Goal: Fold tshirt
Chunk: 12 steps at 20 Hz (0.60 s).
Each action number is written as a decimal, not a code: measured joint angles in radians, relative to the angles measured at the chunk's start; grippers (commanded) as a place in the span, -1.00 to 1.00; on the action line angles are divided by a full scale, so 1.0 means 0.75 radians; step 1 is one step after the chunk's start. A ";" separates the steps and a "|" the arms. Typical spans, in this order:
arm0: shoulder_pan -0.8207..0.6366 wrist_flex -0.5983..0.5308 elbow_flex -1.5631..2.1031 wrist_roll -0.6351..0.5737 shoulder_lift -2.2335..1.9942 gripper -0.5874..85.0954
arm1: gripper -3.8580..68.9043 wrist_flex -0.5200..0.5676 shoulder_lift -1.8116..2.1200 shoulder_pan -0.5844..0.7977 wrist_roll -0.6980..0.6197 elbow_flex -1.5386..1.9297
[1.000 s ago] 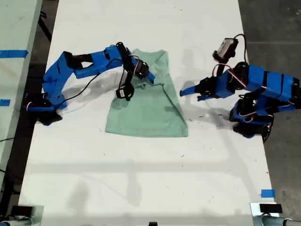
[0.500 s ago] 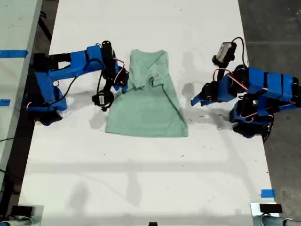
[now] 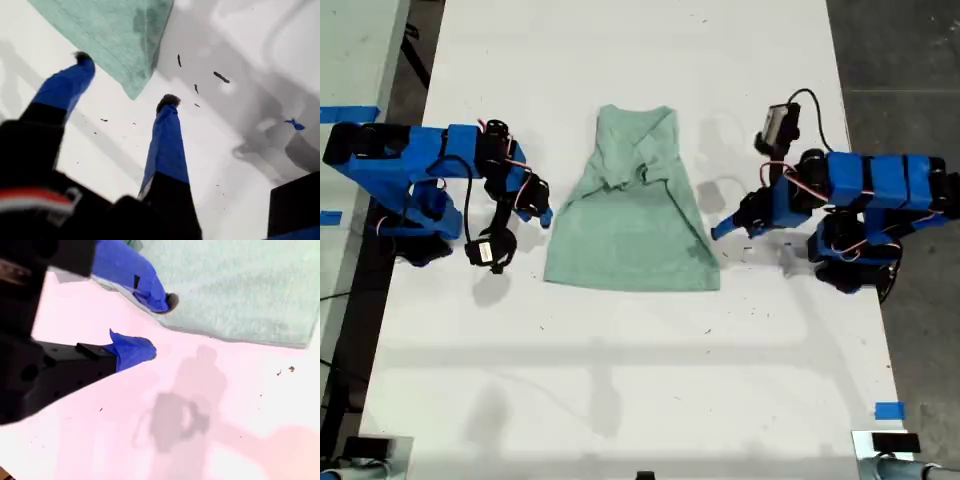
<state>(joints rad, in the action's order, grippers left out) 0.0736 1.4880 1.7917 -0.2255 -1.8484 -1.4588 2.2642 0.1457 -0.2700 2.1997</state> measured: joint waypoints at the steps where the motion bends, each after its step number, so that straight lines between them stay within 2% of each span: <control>1: 0.010 -0.022 0.000 0.006 0.000 -0.75 | 0.04 0.051 -0.092 -0.014 -0.006 0.000; 7: 0.031 -0.074 0.000 0.027 0.022 -0.79 | -0.04 0.434 -0.562 -0.059 -0.014 0.018; 8: 0.031 -0.076 0.000 0.029 0.022 -0.79 | -0.22 0.497 -0.610 -0.059 -0.012 0.049; 9: 0.031 -0.076 0.000 0.033 0.022 -0.80 | -0.57 0.558 -0.646 -0.059 -0.010 0.076; 10: 0.035 -0.076 0.000 0.039 0.027 -0.81 | -0.75 0.610 -0.665 -0.057 -0.008 0.100; 12: 0.041 -0.076 0.000 0.045 0.033 -0.82 | -0.81 0.665 -0.663 -0.053 0.004 0.129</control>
<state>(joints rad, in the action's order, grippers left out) 0.1043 1.4312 1.7917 -0.1917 -1.8239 -0.9603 1.7671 0.1058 -0.2669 2.2964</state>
